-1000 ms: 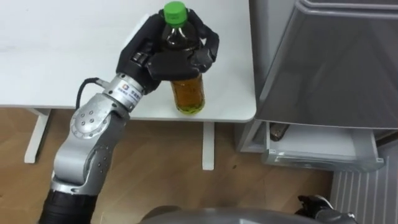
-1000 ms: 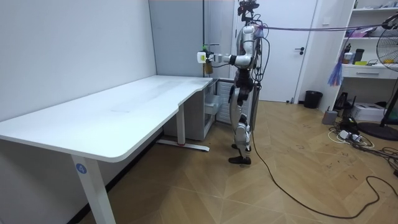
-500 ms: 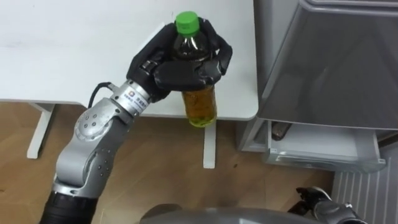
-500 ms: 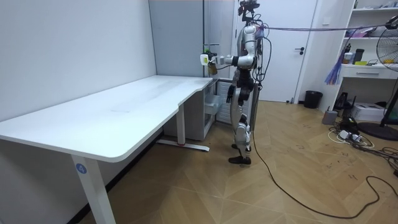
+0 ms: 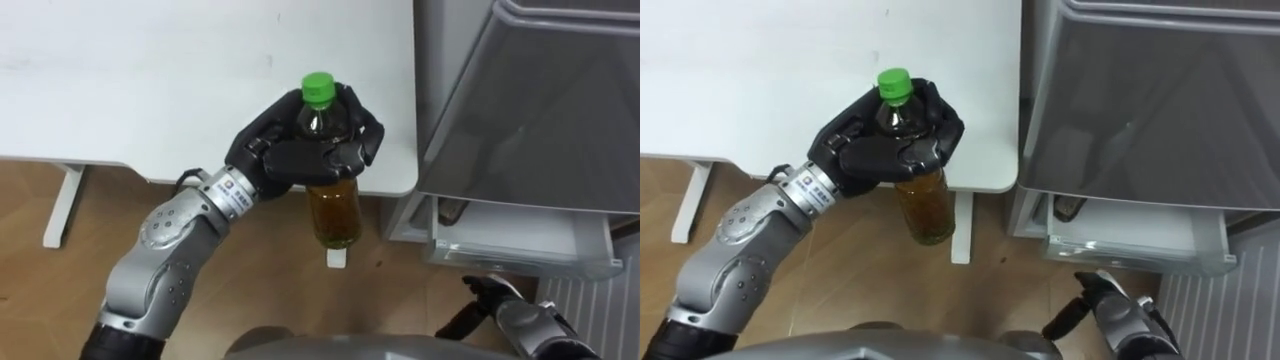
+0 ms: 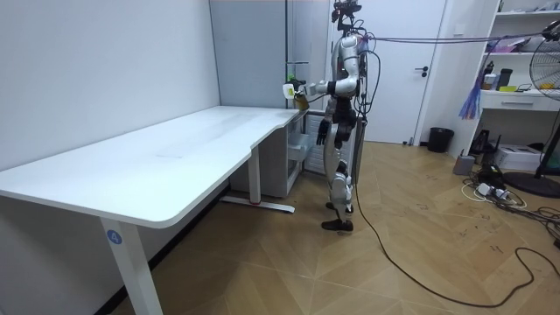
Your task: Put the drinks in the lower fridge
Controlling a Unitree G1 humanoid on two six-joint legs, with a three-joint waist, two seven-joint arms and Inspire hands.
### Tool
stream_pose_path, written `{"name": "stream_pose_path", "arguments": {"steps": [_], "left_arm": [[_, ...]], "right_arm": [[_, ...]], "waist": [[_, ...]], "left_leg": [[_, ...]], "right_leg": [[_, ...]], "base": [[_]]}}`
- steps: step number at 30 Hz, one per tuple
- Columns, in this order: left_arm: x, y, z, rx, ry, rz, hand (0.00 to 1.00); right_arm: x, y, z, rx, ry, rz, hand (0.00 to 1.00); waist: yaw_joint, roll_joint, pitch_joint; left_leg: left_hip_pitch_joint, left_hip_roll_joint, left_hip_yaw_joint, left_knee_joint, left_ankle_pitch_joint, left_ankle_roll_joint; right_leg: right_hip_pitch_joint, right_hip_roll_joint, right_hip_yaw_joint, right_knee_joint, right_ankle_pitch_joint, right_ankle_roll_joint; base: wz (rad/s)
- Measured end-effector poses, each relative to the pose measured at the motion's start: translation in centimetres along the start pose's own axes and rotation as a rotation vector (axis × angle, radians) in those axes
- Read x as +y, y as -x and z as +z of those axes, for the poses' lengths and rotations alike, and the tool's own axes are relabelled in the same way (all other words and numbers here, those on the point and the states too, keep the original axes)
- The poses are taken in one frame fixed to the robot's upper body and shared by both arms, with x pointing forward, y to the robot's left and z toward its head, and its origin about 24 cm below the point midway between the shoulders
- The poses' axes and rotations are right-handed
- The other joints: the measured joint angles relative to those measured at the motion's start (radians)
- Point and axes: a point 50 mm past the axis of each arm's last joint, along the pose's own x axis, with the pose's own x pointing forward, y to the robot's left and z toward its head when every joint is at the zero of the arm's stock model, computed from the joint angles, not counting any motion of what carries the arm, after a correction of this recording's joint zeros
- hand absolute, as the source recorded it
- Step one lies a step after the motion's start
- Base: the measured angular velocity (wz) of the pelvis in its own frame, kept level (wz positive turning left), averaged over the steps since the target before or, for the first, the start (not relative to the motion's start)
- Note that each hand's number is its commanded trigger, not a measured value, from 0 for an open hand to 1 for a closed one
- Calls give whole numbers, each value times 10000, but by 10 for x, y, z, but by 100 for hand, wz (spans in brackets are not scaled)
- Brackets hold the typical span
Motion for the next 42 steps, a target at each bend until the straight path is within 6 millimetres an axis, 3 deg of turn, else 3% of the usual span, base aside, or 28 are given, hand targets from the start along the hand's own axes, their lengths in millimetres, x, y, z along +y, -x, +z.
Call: {"name": "stream_pose_path", "arguments": {"steps": [7, 11, 22, 27, 33, 42], "left_arm": [[3, 1, -4, 146, 98, 42, 100], [3, 1, -4, 180, 81, 51, 100], [13, 6, -13, 754, -784, 527, 100], [13, 6, -13, 817, -1020, 562, 100], [17, 8, -21, 1078, -1255, 723, 100], [15, 8, -32, 1563, -1281, 559, 100]], "right_arm": [[12, 1, 15, -555, 533, 836, 0], [11, 4, 32, -1365, 745, 839, 0], [8, 13, 56, -2951, 2003, 379, 0], [9, 25, 80, -4068, 2681, 563, 0], [12, 35, 94, -4808, 3066, 1085, 0], [13, 51, 105, -5633, 3258, 2239, 0]], "waist": [[252, -52, -55], [252, -194, -143], [166, -86, -64], [201, -254, 43], [231, -421, 121], [222, -447, 97]], "left_leg": [[131, 8, 161, 42, 6, 10], [144, 8, 155, 60, 12, 20], [-83, -4, 76, 55, 11, 19], [-26, -2, 167, 24, 11, 18], [114, -3, 243, -55, 10, 18], [83, 1, 245, -13, 3, 22]], "right_leg": [[0, -20, 137, 98, -19, -11], [88, -4, 193, 115, -14, -9], [-37, -32, 95, 127, -47, -10], [-47, -68, 220, 134, -85, 2], [6, -60, 276, 150, -86, 5], [-8, -36, 269, 193, -86, 5]], "base": [[-3], [0], [3], [0], [-4], [0]]}}
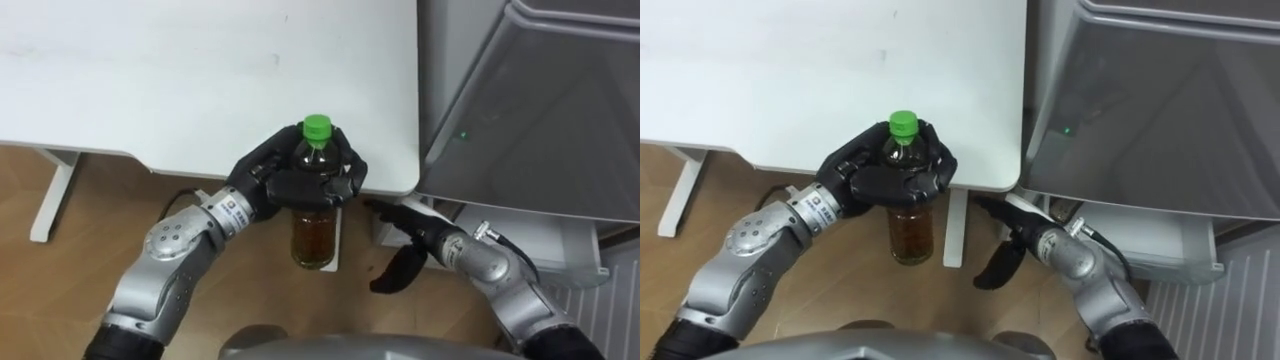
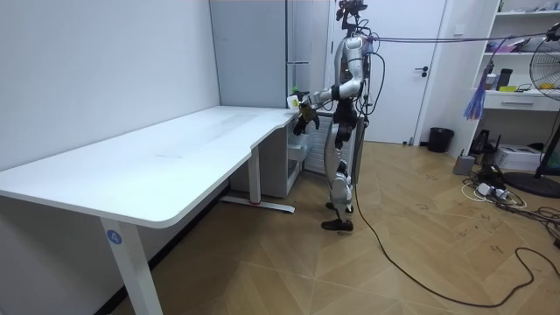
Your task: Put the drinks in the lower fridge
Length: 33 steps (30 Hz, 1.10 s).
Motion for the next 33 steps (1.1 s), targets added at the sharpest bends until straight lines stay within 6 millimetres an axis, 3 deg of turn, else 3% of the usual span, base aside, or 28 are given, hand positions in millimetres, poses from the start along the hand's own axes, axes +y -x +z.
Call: {"name": "stream_pose_path", "arguments": {"steps": [8, 24, 33], "left_arm": [[-1, -1, 1, -94, 4, -29, 100], [-14, -7, -7, 570, -834, -622, 100], [-15, -10, -5, 514, -896, -699, 100]], "right_arm": [[-4, 5, 20, -1087, -221, 1061, 0], [8, 9, 29, -2616, -2282, 3741, 0], [9, 10, 30, -3079, -3122, 4157, 0]], "waist": [[-40, -17, -33], [-38, -164, -62], [-50, -203, -27]], "left_leg": [[-116, 3, -11, 106, 1, 2], [-281, 24, -4, 258, 6, 17], [-337, 33, -4, 248, -6, 19]], "right_leg": [[-148, -20, 3, 127, 0, 0], [-318, -74, 24, 275, 0, -7], [-341, -18, 18, 262, 1, -8]], "base": [[-1], [0], [0]]}}
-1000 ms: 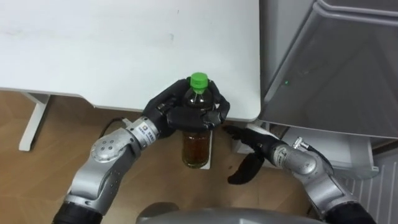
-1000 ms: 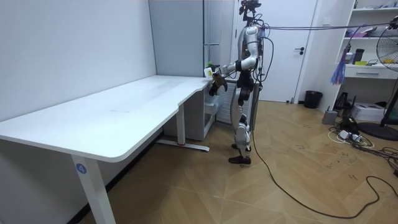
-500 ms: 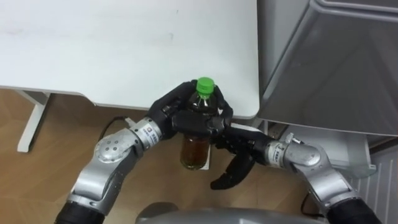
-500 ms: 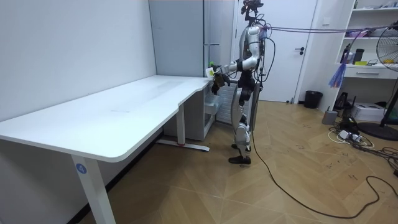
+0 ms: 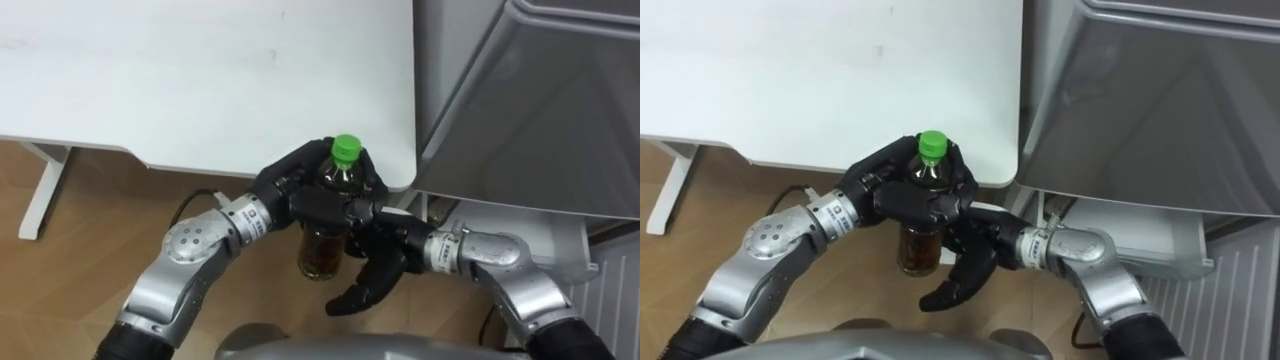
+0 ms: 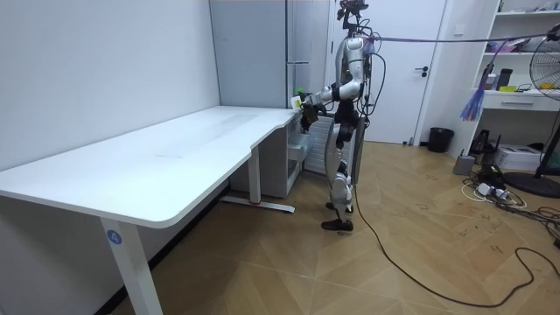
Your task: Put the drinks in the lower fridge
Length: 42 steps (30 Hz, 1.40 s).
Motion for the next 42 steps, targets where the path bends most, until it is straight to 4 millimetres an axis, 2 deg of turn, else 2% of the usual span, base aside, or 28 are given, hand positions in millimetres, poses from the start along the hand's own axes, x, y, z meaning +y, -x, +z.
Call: {"name": "stream_pose_path", "arguments": {"steps": [8, 13, 18, 30, 42], "left_arm": [[-5, -2, -2, 128, -40, -228, 100], [-5, -2, -3, 154, -44, -233, 100], [-5, -2, -5, 216, -9, -223, 100], [-6, -3, -4, 139, -89, -300, 100], [-8, -3, -4, 144, -93, -348, 100]], "right_arm": [[5, -5, -3, 230, -287, 252, 0], [6, -6, -4, 211, -436, 312, 0], [8, -9, -13, -125, -1633, 458, 0], [12, -10, -19, -573, -2822, 569, 0], [13, -8, -21, -640, -3105, 629, 0]], "waist": [[13, 93, 37], [-14, 96, 36], [26, 95, 36], [52, 90, 35], [58, 81, 22]], "left_leg": [[9, 7, 2, -1, -2, -1], [23, -4, -5, -23, -2, 0], [10, -6, -1, -45, -2, 1], [-19, -15, 6, -145, 1, 3], [-54, -20, 6, -166, 1, 3]], "right_leg": [[-1, -1, -1, 22, 1, -1], [9, 2, 18, 17, 2, 0], [-12, -1, 17, 16, 3, 2], [-118, -3, 8, 10, 3, 2], [-150, -7, -4, 2, 3, 3]], "base": [[0], [0], [0], [0], [0]]}}
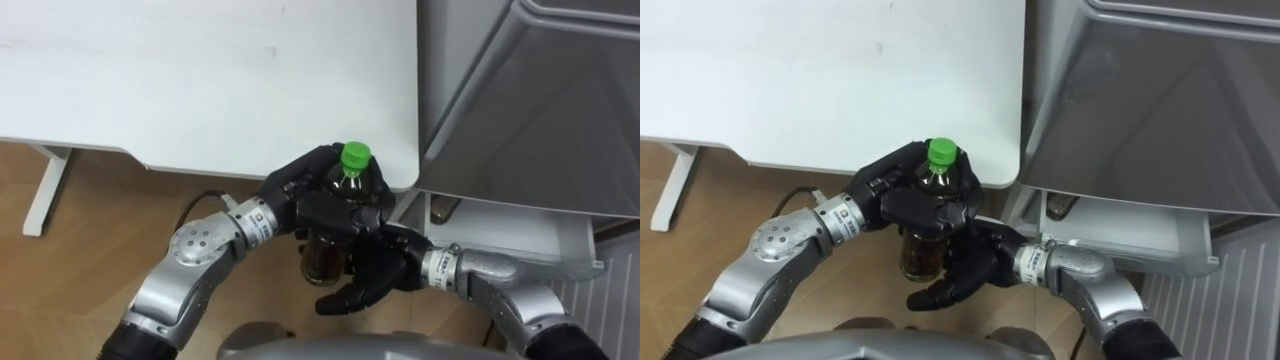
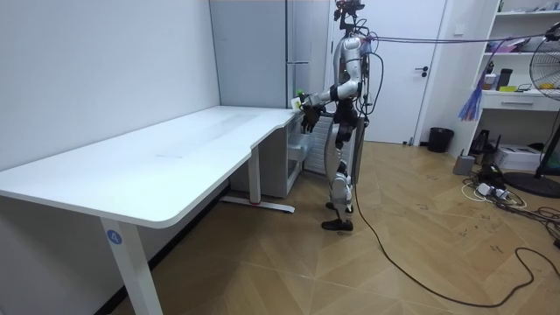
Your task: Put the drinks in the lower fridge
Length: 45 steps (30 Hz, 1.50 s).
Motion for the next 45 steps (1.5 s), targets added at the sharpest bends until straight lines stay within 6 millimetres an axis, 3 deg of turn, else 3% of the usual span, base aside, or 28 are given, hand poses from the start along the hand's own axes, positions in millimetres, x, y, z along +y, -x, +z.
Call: {"name": "stream_pose_path", "arguments": {"steps": [15, 16, 17, 19, 20, 42, 43, 44, 45], "left_arm": [[0, 0, 0, 24, -18, -36, 100], [-1, 0, 0, 27, -20, -43, 100], [-1, 0, 0, 26, -24, -51, 100], [0, 0, 0, 35, -41, -40, 100], [0, 0, 0, 45, -51, -34, 100], [-6, -3, 0, -177, 495, -281, 100], [-6, -3, 0, -188, 503, -275, 84], [-6, -3, 0, -192, 506, -275, 53], [-6, -3, 0, -185, 495, -274, 0]], "right_arm": [[1, 0, -2, -82, -478, 112, 0], [1, 0, -2, -109, -541, 123, 5], [2, 0, -3, -154, -646, 122, 25], [2, -1, -4, -214, -880, 93, 89], [3, -1, -5, -255, -982, 55, 100], [9, -10, -7, -351, -1121, -115, 100], [9, -10, -7, -367, -1128, -108, 100], [9, -10, -7, -376, -1140, -99, 100], [9, -10, -7, -374, -1146, -89, 100]], "waist": [[25, 12, -32], [22, 13, -33], [27, 14, -34], [29, 25, -40], [28, 34, -45], [24, 139, -45], [24, 138, -45], [27, 137, -46], [25, 136, -46]], "left_leg": [[27, 2, 11, 40, 1, 0], [28, 2, 10, 37, 1, 0], [31, 2, 10, 26, 1, 0], [45, 1, 13, 8, 1, 0], [67, 1, 13, -1, 1, 0], [171, 6, 16, -51, 0, -2], [174, 6, 16, -50, 0, -2], [175, 5, 16, -38, 0, -2], [176, 4, 15, -36, 0, -2]], "right_leg": [[18, 0, 14, 8, 2, 1], [18, 1, 17, 8, 2, 1], [18, 2, 21, 7, 2, 1], [34, 3, 11, 3, 2, 1], [55, 5, 11, 0, 2, 1], [162, 18, 1, -14, 2, 2], [162, 18, 1, -14, 2, 2], [161, 16, -1, -14, 2, 2], [160, 15, -1, -14, 2, 2]], "base": [[0], [0], [0], [0], [0], [0], [0], [0], [0]]}}
